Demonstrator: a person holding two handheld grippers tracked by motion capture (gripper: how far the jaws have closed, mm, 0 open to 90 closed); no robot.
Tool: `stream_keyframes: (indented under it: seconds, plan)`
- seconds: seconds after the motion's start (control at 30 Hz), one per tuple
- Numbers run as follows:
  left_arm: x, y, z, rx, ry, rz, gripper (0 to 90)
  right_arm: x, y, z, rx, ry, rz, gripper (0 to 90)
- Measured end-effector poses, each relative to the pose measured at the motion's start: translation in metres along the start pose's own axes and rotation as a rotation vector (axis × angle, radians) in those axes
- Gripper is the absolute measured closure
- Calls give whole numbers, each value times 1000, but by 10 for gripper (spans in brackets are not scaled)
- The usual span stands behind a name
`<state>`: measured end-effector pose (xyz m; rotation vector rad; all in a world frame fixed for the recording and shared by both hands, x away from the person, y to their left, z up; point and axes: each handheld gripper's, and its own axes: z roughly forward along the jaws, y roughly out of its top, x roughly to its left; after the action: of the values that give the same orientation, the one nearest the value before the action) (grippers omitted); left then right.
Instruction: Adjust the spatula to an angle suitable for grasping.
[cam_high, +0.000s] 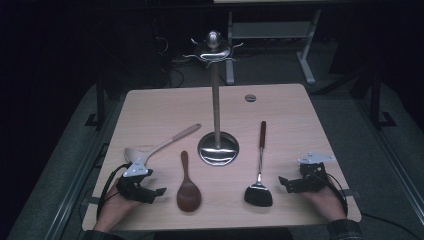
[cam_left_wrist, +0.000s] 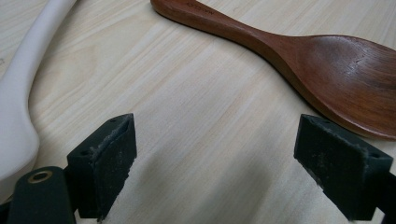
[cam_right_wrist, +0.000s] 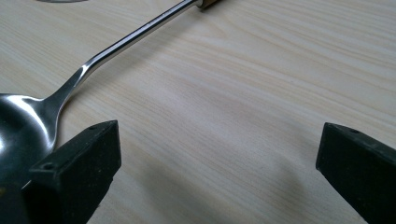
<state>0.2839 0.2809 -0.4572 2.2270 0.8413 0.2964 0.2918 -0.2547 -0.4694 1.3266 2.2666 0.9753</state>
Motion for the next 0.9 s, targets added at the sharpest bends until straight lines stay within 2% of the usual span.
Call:
stream_keyframes:
  seconds: [0.13,0.2,0.27,0.4,0.47,0.63,0.73,0.83,0.9]
  plan:
    - [-1,0,-1,-5,-1,-2,129,-1,0,0,4,3,3,0]
    - [-1,0,-1,5,-2,5,130,-1,1,0,2,4,-4,29]
    - [-1,1,0,-6,-1,-1,130,-2,3,-1,5,13,-5,69]
    - [-1,2,0,-3,1,6,130,-6,10,-4,-12,19,15,245]
    - [-1,2,0,0,5,9,130,-6,12,-5,-25,13,7,367]
    - [0,0,-1,-6,4,-5,130,-8,20,-4,-32,19,25,632]
    - [1,-1,-1,1,-5,-3,131,-11,26,-1,-28,37,55,785]
    - [0,0,-1,-11,-7,-2,131,-14,32,3,-31,21,46,879]
    - [-1,0,-1,-15,-8,-4,131,-17,35,6,-35,24,52,898]
